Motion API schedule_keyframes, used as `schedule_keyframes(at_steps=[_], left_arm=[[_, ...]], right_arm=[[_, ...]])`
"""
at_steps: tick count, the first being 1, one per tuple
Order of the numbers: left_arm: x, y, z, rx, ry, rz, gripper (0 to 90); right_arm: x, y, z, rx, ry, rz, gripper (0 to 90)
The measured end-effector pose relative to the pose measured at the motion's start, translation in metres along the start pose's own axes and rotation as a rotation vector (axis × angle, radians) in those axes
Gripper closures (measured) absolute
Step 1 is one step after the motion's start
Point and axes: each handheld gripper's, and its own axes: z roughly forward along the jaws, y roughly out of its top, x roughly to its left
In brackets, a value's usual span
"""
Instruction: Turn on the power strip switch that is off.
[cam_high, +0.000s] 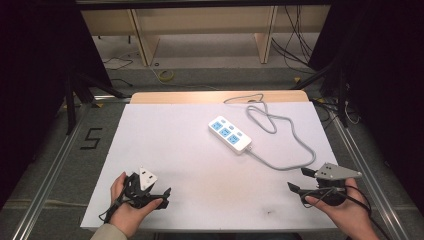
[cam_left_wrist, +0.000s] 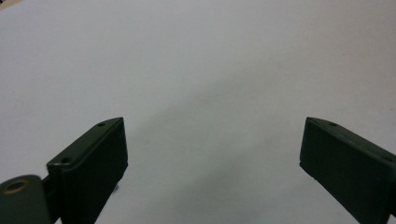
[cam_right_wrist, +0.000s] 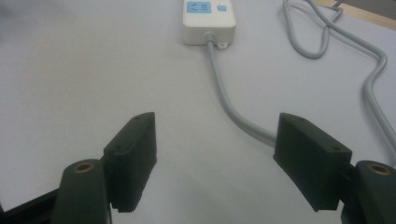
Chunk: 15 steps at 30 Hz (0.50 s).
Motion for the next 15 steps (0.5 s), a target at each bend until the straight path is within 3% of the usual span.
schedule_keyframes(at_steps=[9, 15], left_arm=[[-0.0043, 0.0035, 0.0038, -0.002, -0.011, 0.014, 8.5], [-0.0042, 0.0035, 0.0045, 0.001, -0.011, 0.009, 9.4]], right_arm=[[0.0001, 0.0018, 0.0049, 0.019, -0.006, 0.001, 36.8], [-0.0013, 0.006, 0.0048, 0.015, -0.027, 0.01, 57.3]])
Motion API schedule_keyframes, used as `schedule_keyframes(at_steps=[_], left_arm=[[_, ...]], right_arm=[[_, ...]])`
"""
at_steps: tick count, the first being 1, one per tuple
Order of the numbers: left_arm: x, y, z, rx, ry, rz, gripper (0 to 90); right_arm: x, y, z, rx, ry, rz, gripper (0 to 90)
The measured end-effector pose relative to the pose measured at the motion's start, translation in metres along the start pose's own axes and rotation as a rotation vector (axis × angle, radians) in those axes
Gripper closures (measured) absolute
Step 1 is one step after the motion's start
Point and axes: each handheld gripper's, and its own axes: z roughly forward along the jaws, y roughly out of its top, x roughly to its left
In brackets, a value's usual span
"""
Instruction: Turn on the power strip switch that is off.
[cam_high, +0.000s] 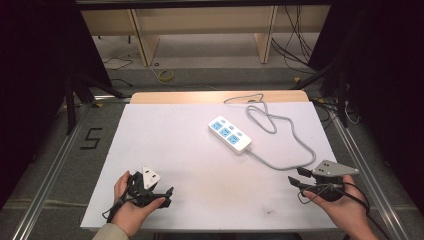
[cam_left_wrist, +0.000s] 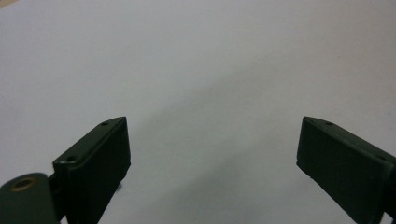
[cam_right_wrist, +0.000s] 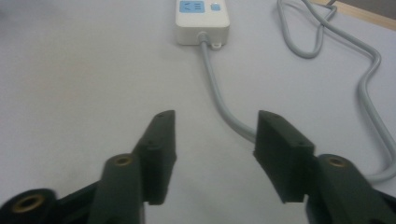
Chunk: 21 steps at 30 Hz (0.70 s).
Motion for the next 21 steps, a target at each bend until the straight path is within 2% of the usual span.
schedule_keyframes(at_steps=[1, 2, 3, 5, 6, 7, 8, 9, 18, 21], left_arm=[[0.0, 0.0, 0.0, -0.002, 0.0, 0.001, 9.4], [0.0, 0.0, 0.0, -0.003, -0.002, 0.002, 9.6], [0.0, 0.0, 0.0, -0.003, -0.001, 0.002, 9.6], [0.0, 0.0, 0.0, -0.003, -0.002, 0.0, 9.8], [0.0, 0.0, 0.0, -0.003, -0.003, 0.001, 9.8], [0.0, 0.0, 0.0, -0.003, -0.003, 0.005, 9.8], [0.0, 0.0, 0.0, -0.003, -0.002, 0.008, 9.8], [0.0, 0.0, 0.0, -0.004, -0.001, 0.008, 9.7], [-0.001, 0.001, 0.001, -0.007, -0.003, 0.006, 10.1], [-0.001, 0.001, 0.001, -0.012, -0.006, 0.012, 10.1]], right_arm=[[0.0, 0.0, 0.0, 0.0, 0.0, 0.0, 57.3], [-0.001, 0.002, 0.001, 0.0, -0.013, -0.01, 67.9], [-0.001, 0.002, 0.001, 0.0, -0.013, -0.01, 67.9], [-0.001, 0.006, 0.002, 0.0, -0.047, -0.033, 79.5], [-0.001, 0.006, 0.002, 0.0, -0.047, -0.033, 79.5], [-0.002, 0.008, 0.002, -0.003, -0.068, -0.038, 85.0], [-0.002, 0.008, 0.002, -0.003, -0.068, -0.038, 85.0], [-0.003, 0.01, 0.003, -0.002, -0.085, -0.039, 89.2], [-0.007, 0.021, 0.012, -0.006, -0.086, -0.021, 90.0], [-0.008, 0.027, 0.02, -0.005, -0.08, -0.021, 90.0]])
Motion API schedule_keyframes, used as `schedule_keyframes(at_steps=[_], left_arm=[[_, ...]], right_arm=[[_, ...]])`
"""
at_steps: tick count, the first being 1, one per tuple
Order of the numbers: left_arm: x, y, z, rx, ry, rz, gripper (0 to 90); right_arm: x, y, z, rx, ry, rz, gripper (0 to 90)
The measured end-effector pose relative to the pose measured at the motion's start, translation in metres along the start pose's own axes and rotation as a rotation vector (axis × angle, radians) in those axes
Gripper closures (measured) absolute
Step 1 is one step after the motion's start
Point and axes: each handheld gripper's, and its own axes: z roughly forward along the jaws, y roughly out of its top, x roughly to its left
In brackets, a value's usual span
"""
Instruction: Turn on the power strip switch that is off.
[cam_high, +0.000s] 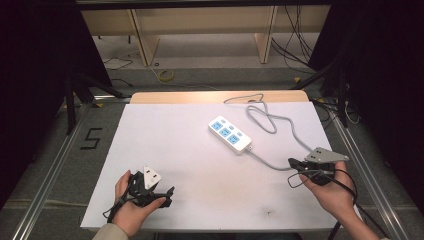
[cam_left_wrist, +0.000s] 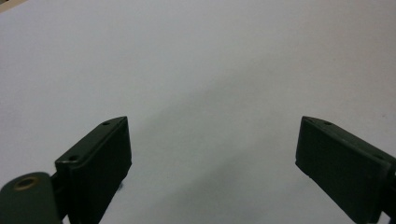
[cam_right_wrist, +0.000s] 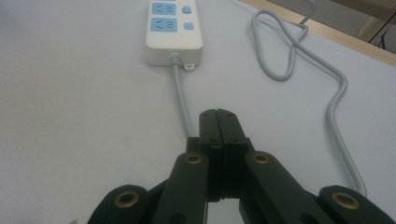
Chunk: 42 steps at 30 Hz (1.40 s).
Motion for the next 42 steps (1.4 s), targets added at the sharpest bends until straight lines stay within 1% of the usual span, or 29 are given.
schedule_keyframes(at_steps=[2, 3, 10, 13, 17, 31, 42], left_arm=[[0.0, 0.0, 0.0, -0.001, -0.001, 0.0, 10.1], [0.0, 0.0, 0.0, 0.0, -0.001, 0.0, 10.1], [0.0, 0.0, 0.0, -0.001, 0.001, 0.004, 10.2], [0.0, 0.0, -0.001, 0.003, 0.0, 0.013, 10.2], [0.0, 0.001, 0.0, -0.001, 0.001, 0.01, 10.2], [-0.001, 0.001, 0.0, -0.001, 0.002, 0.012, 10.2], [-0.001, 0.001, 0.0, -0.005, -0.002, 0.007, 10.3]], right_arm=[[0.0, 0.001, 0.001, 0.003, 0.0, 0.001, 90.0], [0.001, 0.005, 0.006, 0.002, 0.003, -0.001, 90.0], [0.002, 0.015, 0.018, 0.001, 0.019, 0.0, 90.0], [0.002, 0.018, 0.021, 0.0, 0.024, 0.004, 90.0], [0.001, 0.023, 0.028, 0.001, 0.034, 0.012, 90.0], [0.001, 0.037, 0.043, 0.004, 0.036, 0.015, 90.0], [0.004, 0.048, 0.063, 0.014, 0.043, 0.002, 90.0]])
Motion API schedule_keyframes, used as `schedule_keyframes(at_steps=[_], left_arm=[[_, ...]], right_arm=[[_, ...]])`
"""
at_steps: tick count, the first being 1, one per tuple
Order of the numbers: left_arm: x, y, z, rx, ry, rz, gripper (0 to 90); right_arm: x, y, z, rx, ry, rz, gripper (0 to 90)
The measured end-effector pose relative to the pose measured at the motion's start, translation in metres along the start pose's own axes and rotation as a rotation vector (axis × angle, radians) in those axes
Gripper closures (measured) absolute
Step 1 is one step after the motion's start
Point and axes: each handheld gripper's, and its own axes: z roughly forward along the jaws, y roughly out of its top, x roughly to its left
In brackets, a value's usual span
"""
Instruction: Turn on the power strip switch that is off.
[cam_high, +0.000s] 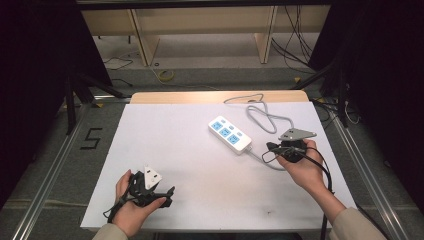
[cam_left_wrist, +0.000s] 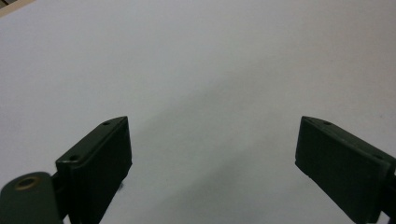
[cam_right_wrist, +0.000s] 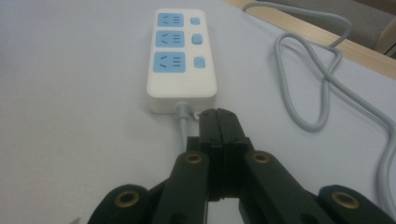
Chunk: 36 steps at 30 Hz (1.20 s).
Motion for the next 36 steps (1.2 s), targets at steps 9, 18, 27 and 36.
schedule_keyframes(at_steps=[9, 18, 27, 36], left_arm=[[0.0, 0.0, 0.0, 0.002, -0.001, -0.001, 10.3], [0.0, 0.0, 0.001, 0.003, -0.003, -0.001, 10.6], [0.0, 0.0, 0.001, 0.001, -0.002, -0.001, 10.8], [0.0, 0.0, 0.0, 0.001, 0.0, -0.001, 10.8]], right_arm=[[0.001, 0.007, 0.011, -0.003, 0.012, 0.002, 90.0], [0.003, 0.014, 0.022, 0.002, 0.002, -0.014, 90.0], [0.001, 0.017, 0.032, -0.005, -0.005, 0.008, 90.0], [0.001, 0.022, 0.044, 0.013, 0.008, 0.007, 90.0]])
